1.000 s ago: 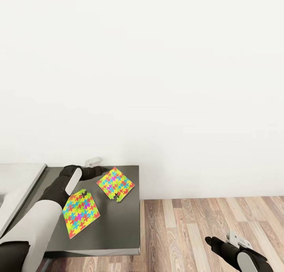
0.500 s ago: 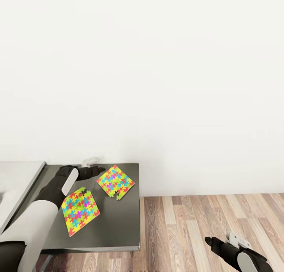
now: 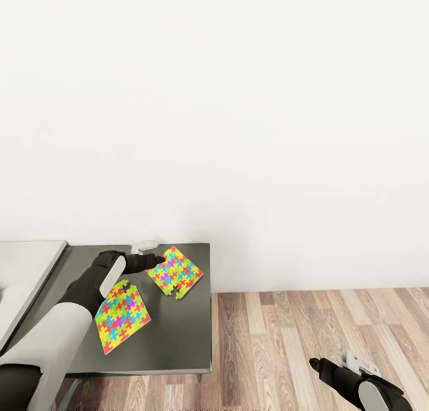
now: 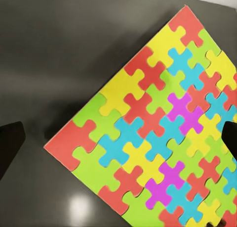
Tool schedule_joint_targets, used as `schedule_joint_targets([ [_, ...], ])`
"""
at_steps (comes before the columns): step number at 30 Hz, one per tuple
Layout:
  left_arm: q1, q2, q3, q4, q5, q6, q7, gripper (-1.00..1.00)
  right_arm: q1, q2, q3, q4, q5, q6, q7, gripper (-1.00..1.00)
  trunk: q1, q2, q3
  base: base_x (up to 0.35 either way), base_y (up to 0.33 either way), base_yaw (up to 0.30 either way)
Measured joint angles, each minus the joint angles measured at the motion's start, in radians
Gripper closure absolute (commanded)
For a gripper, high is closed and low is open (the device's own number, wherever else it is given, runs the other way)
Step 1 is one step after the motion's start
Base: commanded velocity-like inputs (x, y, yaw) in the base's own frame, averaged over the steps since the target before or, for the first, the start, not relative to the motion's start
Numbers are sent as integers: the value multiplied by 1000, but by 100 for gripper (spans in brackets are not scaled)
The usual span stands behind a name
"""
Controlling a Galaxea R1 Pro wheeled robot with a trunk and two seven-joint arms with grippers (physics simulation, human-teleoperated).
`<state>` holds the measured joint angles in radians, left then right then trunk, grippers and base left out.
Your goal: Put all the toys in the child's room - the three board games (two on the bed and one on the table), the two jigsaw puzzles on the table, and the tennis ball on the table - inside the toy box on the table in the child's room.
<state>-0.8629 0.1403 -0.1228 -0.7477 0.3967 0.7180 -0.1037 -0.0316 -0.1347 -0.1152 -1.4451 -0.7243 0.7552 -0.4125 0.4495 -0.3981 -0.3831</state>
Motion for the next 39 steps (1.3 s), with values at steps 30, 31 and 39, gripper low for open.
schedule_joint_targets([
  [30,0,3,-8,0,0,0,0,-100,0,0,0,0,1,-2,0,-100,0,0,-18,0,0,0],
  [31,0,3,-8,0,0,0,0,-100,0,0,0,0,1,-2,0,-100,0,0,-19,0,0,0],
  [39,0,4,-8,0,0,0,0,-100,0,0,0,0,2,-2,0,-100,0,0,-31,0,0,0],
])
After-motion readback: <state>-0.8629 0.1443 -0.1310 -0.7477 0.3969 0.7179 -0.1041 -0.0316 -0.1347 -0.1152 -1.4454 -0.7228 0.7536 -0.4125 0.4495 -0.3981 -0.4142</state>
